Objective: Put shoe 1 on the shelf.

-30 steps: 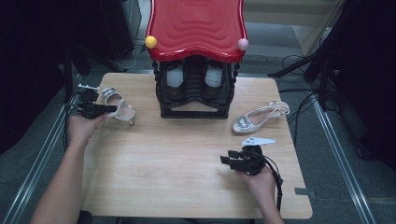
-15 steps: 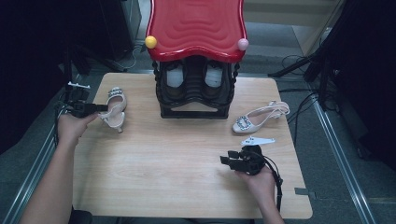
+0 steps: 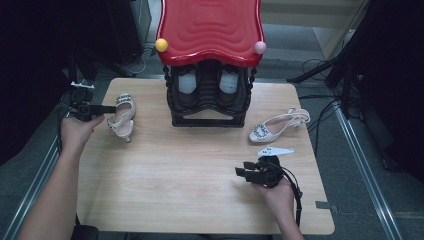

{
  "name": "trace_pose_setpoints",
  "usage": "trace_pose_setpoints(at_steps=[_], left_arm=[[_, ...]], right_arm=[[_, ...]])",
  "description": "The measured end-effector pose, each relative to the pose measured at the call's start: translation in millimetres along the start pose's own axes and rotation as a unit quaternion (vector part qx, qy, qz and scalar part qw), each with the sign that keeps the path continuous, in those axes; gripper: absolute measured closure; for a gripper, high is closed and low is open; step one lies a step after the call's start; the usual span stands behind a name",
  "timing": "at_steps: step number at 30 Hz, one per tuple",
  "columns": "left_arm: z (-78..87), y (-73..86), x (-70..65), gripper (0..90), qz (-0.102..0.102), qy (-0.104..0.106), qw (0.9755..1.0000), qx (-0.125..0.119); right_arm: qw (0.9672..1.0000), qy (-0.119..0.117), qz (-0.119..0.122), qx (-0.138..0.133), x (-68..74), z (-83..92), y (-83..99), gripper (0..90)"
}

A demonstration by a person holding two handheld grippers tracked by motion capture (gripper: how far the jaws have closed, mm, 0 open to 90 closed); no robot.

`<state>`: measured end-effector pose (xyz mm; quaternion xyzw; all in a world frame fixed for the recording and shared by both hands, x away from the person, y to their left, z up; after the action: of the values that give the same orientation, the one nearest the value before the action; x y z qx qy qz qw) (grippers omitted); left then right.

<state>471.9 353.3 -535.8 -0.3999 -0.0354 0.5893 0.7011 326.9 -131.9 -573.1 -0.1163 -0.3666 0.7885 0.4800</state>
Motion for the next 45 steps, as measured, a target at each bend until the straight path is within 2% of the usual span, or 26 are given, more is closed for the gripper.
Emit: trace_pose_setpoints(at_steps=[2, 6, 9, 13, 15, 16, 19, 22, 24, 28, 35, 39, 40, 45], left_arm=[[-8.1, 3.2, 3.9, 55.1, 0.01, -0.009, 0.9999, -0.002], [-19.3, 9.6, 9.2, 55.1, 0.022, -0.014, 0.9997, 0.005], [-24.9, 14.5, 12.8, 54.9, 0.03, -0.011, 0.9994, 0.01], [-29.9, 16.5, 16.4, 54.6, 0.047, -0.003, 0.9989, -0.005], [-30.5, 17.4, 17.7, 58.3, 0.046, -0.005, 0.9989, -0.007], [-30.8, 17.2, 18.6, 61.4, 0.045, -0.014, 0.9988, -0.011], [-29.1, 19.7, 23.9, 78.2, 0.037, -0.039, 0.9986, 0.002], [-27.7, 20.4, 25.5, 84.0, 0.045, -0.036, 0.9983, 0.003], [-25.7, 21.3, 26.4, 86.3, 0.063, -0.019, 0.9978, 0.005], [-24.8, 21.8, 25.8, 87.6, 0.084, 0.003, 0.9965, 0.001], [-16.6, 19.8, 8.4, 87.8, 0.075, 0.039, 0.9964, -0.001], [-8.8, 18.9, -7.8, 87.8, 0.077, 0.079, 0.9937, -0.018], [-6.4, 19.2, -11.9, 87.8, 0.078, 0.082, 0.9933, -0.022], [2.5, 28.7, -26.1, 87.8, 0.058, 0.086, 0.9946, -0.012]], right_arm=[[1.0, 0.001, 0.001, 0.001, -0.2, 0.0, 0.2, 53.0], [1.0, 0.001, -0.001, 0.002, -0.6, -0.2, 0.6, 52.9], [1.0, 0.001, -0.003, 0.004, -0.8, -0.5, 1.1, 52.9], [1.0, 0.001, -0.001, 0.004, -0.5, -0.2, 1.3, 52.8], [1.0, 0.002, -0.002, 0.004, -0.6, 0.0, 1.5, 52.6], [1.0, 0.002, -0.002, 0.004, -0.7, 0.1, 1.5, 52.6], [1.0, 0.003, -0.003, 0.004, -1.0, -0.1, 1.5, 52.2], [1.0, 0.003, -0.003, 0.002, -1.3, -0.4, 1.2, 51.8], [1.0, 0.003, -0.006, 0.002, -1.6, -0.6, 1.0, 50.9], [0.9999, 0.005, -0.01, 0.002, -3.1, -0.9, 0.3, 50.4], [0.9999, 0.004, -0.009, 0.0, -3.5, -1.2, -1.2, 49.9], [1.0, 0.001, -0.005, -0.003, -2.1, -2.7, -3.8, 49.8], [1.0, 0.001, -0.005, -0.002, -1.5, -3.2, -4.6, 49.7], [1.0, -0.002, 0.002, -0.009, 1.7, -6.3, -10.6, 49.4]])
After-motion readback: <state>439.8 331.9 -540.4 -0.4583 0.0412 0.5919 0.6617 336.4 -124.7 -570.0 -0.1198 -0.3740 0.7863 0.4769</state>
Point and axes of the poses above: each handheld gripper's, and its own axes: z roughly backward along the jaws, y roughly out of its underside, x roughly to its left, the point moved 9 cm from there along -z, roughly forward along the jaws, and after that the axes turned 14 degrees about y, right-handed, at the moved point
